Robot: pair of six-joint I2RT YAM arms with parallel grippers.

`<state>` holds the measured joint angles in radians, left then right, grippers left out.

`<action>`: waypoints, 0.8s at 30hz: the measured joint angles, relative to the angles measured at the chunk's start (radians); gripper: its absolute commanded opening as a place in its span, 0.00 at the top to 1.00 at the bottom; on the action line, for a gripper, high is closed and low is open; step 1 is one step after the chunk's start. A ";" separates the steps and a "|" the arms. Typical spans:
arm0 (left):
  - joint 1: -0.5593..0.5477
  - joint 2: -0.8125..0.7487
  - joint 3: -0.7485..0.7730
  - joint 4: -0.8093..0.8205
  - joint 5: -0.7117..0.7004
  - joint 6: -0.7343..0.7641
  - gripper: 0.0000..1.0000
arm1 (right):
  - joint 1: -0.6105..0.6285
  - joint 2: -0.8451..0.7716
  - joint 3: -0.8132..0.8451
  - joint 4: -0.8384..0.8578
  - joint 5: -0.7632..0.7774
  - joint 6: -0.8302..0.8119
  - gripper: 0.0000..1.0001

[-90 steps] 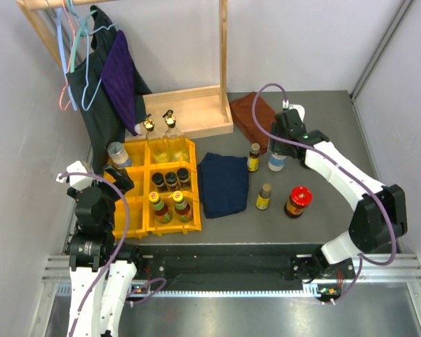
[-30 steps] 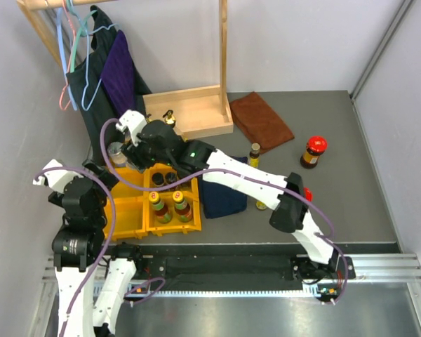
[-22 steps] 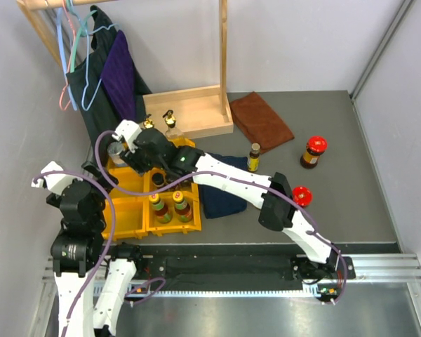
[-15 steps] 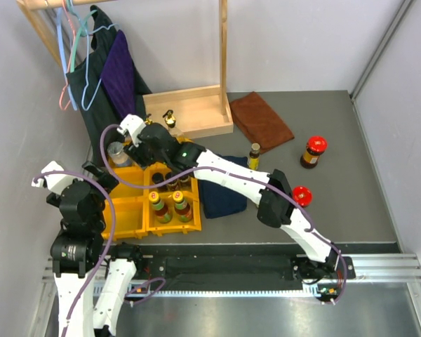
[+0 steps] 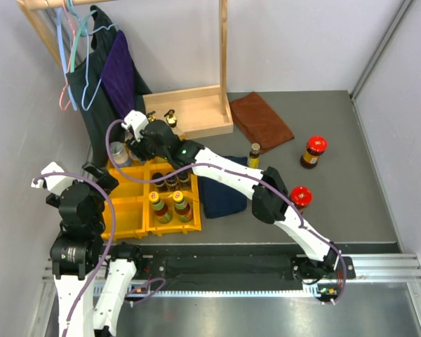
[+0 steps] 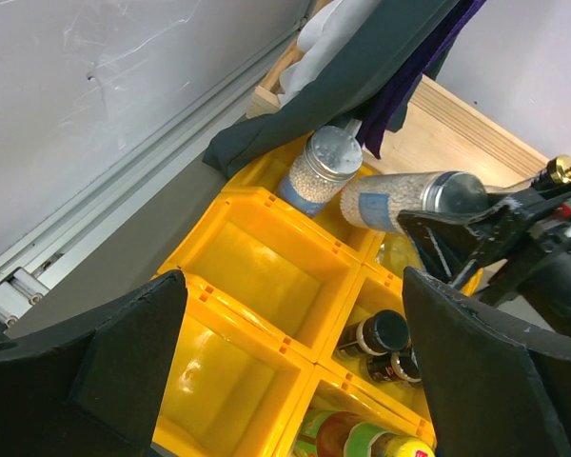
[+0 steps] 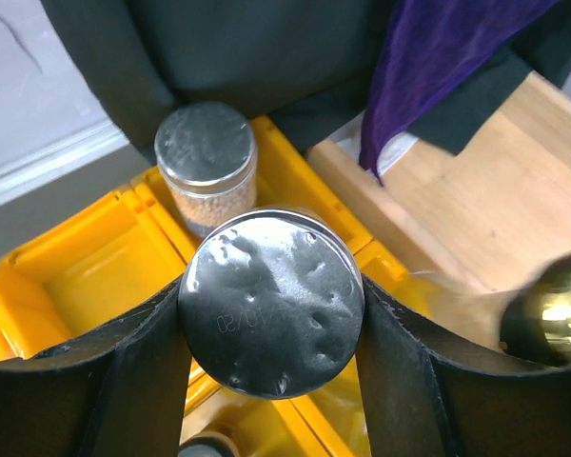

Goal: Organize the condiment bottles
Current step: Place the bottle in the storage box.

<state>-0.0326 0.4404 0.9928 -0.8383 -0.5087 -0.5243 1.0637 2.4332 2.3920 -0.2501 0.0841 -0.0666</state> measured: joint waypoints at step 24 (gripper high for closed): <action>0.000 0.000 -0.028 0.012 -0.005 0.026 0.01 | 0.001 0.098 0.032 0.053 -0.003 0.006 0.75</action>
<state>-0.0326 0.4400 0.9646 -0.8261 -0.5133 -0.4980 1.0649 2.5309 2.4245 -0.1974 0.0814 -0.0601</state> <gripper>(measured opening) 0.990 0.595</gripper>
